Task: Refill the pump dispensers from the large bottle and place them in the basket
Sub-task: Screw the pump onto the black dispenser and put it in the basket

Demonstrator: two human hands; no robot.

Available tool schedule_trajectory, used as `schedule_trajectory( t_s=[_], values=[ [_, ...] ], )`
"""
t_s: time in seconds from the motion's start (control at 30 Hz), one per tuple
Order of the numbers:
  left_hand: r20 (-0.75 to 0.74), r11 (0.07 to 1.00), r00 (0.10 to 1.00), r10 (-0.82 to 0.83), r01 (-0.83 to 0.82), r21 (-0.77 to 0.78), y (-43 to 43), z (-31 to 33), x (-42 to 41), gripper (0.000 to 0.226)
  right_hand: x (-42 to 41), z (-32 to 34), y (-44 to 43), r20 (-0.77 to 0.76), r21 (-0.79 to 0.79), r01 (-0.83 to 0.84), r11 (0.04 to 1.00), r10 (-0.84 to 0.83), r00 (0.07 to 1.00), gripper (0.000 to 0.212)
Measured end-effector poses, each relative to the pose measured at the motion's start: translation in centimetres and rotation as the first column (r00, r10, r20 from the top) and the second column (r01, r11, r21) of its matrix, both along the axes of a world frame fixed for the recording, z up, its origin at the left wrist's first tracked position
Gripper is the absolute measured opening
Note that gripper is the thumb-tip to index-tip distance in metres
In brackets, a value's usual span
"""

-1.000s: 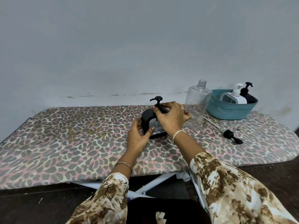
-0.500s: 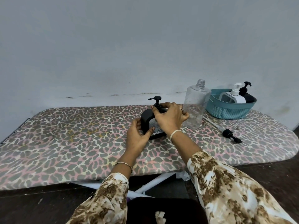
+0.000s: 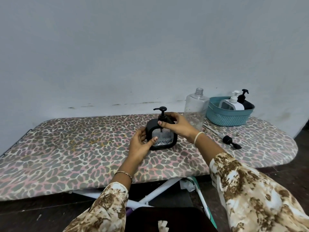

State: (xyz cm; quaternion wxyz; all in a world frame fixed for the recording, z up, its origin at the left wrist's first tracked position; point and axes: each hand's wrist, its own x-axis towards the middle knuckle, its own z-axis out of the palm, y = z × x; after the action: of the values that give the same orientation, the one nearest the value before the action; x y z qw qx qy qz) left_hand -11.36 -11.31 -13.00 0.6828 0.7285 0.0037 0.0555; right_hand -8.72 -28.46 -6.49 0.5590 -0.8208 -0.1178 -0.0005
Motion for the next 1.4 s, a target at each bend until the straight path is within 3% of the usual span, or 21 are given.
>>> schedule_trajectory(
  t_s=[0.13, 0.27, 0.47, 0.6, 0.87, 1.07, 1.4],
  values=[
    [0.01, 0.997, 0.998, -0.068, 0.068, -0.024, -1.4, 1.1, -0.7, 0.069, -0.9, 1.5, -2.8, -0.034, -0.087, -0.076, 0.993, 0.073, 0.997, 0.05],
    [0.056, 0.992, 0.992, -0.111, 0.114, -0.045, -3.6, 2.5, -1.3, 0.064, -2.0, 3.0, -5.3, 0.027, -0.048, -0.031, 0.998, 0.032, 0.999, 0.04],
    [0.154, 0.998, 0.986, -0.06, 0.06, 0.006, -8.3, 4.1, -2.9, 0.05, -3.1, 4.7, -9.5, 0.114, -0.052, 0.106, 0.993, -0.1, 0.988, 0.033],
    [0.167, 0.993, 0.979, -0.119, 0.114, 0.037, -11.6, 4.4, -3.7, 0.045, -3.2, 5.9, -12.7, 0.163, -0.087, 0.228, 0.97, -0.212, 0.964, 0.037],
    [0.113, 0.945, 0.939, -0.324, 0.316, 0.087, -18.1, 5.7, -1.8, 0.067, -1.4, 9.1, -18.1, 0.231, -0.194, 0.459, 0.867, -0.414, 0.88, 0.043],
    [0.108, 0.889, 0.902, -0.419, 0.383, 0.252, -22.3, 7.1, 1.4, 0.077, 1.8, 10.9, -20.4, 0.302, -0.213, 0.641, 0.737, -0.574, 0.761, 0.035],
    [0.023, 0.894, 0.944, -0.33, 0.305, 0.327, -28.0, 6.4, 8.3, 0.066, 7.9, 10.2, -23.0, 0.337, -0.155, 0.776, 0.612, -0.706, 0.623, 0.041]
  ],
)
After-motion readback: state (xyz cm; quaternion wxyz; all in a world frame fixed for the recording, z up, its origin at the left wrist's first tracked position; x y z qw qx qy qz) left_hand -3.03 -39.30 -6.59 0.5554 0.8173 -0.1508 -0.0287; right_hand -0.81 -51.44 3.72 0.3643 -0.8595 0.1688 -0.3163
